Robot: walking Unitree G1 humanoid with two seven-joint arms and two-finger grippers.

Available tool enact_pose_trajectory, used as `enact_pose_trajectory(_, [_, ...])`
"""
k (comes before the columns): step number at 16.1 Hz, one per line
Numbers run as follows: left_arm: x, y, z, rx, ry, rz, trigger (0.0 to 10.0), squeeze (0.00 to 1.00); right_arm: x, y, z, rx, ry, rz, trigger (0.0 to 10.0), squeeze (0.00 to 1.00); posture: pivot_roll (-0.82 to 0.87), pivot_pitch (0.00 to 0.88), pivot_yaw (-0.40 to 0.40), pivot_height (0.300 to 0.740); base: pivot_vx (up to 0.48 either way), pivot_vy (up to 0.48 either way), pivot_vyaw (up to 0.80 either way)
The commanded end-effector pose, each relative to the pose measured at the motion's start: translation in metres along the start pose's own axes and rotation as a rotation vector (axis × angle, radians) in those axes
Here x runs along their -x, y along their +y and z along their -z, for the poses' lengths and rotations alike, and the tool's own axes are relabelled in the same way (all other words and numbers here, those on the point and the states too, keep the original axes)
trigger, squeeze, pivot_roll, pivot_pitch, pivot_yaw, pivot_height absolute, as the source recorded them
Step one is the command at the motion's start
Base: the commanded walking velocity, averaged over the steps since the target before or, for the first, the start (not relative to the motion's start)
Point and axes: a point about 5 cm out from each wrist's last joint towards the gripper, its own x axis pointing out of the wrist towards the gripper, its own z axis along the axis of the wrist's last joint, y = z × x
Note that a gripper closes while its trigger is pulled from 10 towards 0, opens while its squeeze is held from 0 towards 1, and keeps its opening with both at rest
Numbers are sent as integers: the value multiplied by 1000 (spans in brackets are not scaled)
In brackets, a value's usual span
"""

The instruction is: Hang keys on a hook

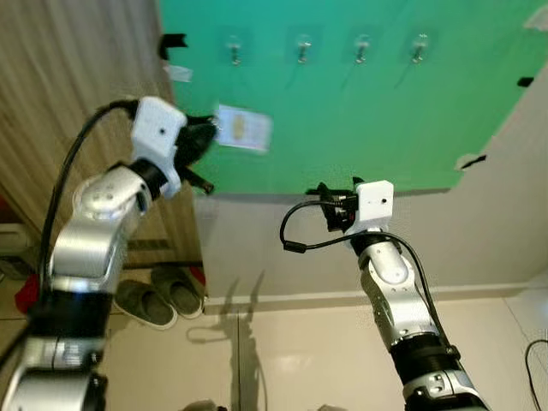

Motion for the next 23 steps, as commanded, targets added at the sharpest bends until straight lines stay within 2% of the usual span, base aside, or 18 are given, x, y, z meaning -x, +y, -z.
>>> enact_pose_trajectory(1, [-6, -2, -7, -18, 10, 119, 10000, 0, 0, 1, 2, -4, 16, -6, 10000, 118, 20, 0, -60, 740, 0, 0, 0])
enact_pose_trajectory(3, [-10, -3, -13, -75, 44, 300, 10000, 0, -1, 3, 2, -6, 17, -14, 10000, 114, 13, 0, -55, 740, 0, 0, 0])
enact_pose_trajectory(5, [-12, -1, -11, -89, 69, 347, 10000, 0, 0, 4, 3, -8, 19, -16, 10000, 118, 6, 0, -49, 740, 0, 0, 0])
enact_pose_trajectory(6, [-20, 16, -13, -59, 75, 324, 10000, 0, 0, 6, 4, -12, 20, -16, 10000, 114, -2, 0, -34, 740, 0, 0, 0])
enact_pose_trajectory(7, [-22, 24, -16, -41, 69, 313, 10000, 0, 1, 7, 4, -15, 20, -14, 10000, 114, -5, 0, -28, 740, 0, 0, 0])
enact_pose_trajectory(10, [-25, 38, -25, -13, 53, 321, 10000, 0, 2, 9, 7, -26, 29, -8, 10000, 114, -11, 0, -16, 740, 0, 0, 0])
enact_pose_trajectory(12, [-28, 52, -31, -14, 48, 283, 10000, 0, 3, 11, 9, -31, 32, -10, 10000, 118, -17, 0, -10, 740, 0, 0, 0])
enact_pose_trajectory(14, [-34, 66, -43, 15, -6, 202, 10000, 0, 4, 10, 10, -33, 37, -7, 10000, 114, -23, 0, -8, 740, 0, 0, 0])
enact_pose_trajectory(20, [-42, 78, -68, -17, -42, 168, 10000, 0, 6, 12, 13, -28, 48, -15, 10000, 118, -32, 0, -8, 740, 0, 0, 0])
enact_pose_trajectory(21, [-44, 78, -72, -21, -44, 185, 10000, 0, 7, 12, 14, -28, 50, -16, 10000, 114, -34, 0, -6, 740, 0, 0, 0])
enact_pose_trajectory(23, [-49, 69, -74, -39, -16, 293, 10000, 0, 8, 13, 15, -30, 54, -17, 10000, 110, -39, 0, 0, 740, 0, 0, 0])
